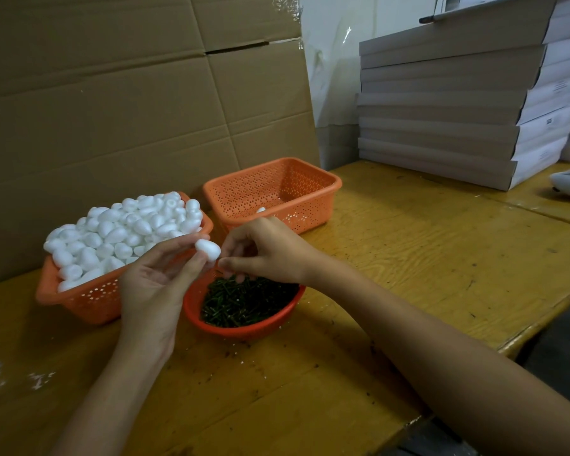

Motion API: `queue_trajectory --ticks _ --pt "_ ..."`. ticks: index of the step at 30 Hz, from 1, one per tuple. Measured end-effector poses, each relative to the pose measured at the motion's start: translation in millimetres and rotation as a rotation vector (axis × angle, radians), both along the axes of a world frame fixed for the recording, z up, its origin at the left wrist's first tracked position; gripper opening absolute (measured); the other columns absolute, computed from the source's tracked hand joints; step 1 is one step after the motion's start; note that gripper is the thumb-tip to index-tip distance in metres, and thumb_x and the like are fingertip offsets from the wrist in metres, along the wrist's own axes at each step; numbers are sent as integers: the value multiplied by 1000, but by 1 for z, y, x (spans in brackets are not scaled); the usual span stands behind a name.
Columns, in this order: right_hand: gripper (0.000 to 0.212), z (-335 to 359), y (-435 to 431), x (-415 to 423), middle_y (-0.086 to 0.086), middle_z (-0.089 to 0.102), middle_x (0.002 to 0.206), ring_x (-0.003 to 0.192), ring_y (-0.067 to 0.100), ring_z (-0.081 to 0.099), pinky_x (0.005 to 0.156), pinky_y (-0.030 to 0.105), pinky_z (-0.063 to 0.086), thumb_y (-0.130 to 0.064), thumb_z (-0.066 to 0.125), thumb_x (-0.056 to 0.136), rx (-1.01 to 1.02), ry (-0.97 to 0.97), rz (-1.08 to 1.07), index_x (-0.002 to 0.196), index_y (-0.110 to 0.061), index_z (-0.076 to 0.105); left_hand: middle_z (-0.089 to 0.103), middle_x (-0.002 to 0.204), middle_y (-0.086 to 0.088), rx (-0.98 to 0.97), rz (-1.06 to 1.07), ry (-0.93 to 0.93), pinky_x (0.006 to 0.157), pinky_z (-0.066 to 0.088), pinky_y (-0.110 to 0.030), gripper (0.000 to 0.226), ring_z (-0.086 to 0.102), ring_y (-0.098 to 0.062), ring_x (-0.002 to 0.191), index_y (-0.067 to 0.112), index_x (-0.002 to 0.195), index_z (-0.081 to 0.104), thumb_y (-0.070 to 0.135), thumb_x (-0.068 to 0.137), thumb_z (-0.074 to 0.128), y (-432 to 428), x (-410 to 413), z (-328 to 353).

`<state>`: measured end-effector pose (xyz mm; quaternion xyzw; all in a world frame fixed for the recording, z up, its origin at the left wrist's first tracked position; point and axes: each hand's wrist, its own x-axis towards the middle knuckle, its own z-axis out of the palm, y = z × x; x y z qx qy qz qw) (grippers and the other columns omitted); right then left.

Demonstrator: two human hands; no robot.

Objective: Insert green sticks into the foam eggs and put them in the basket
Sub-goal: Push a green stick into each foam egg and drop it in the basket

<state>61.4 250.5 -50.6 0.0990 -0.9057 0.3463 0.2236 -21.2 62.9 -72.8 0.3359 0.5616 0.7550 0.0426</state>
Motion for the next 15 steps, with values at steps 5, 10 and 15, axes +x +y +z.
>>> queue_trajectory --ticks 5,10,15 --pt "10 -1 1 0 3 80 84 71 12 77 67 33 64 -11 70 100 -64 -85 50 98 -2 74 80 120 -1 -45 21 110 95 60 -26 30 74 -18 118 31 105 84 10 84 80 0 -1 -2" --pt "12 -2 3 0 8 81 89 79 18 79 69 33 64 -10 67 101 -157 -174 91 103 1 73 81 115 2 -60 28 160 93 59 -22 32 75 -16 115 32 109 84 16 81 83 1 -2 -4" --pt "12 -3 2 -1 10 81 92 81 22 79 69 30 64 -10 67 101 -223 -202 109 104 0 72 82 110 2 -39 63 149 88 60 -20 30 78 -16 109 35 105 84 20 79 85 1 1 -4"
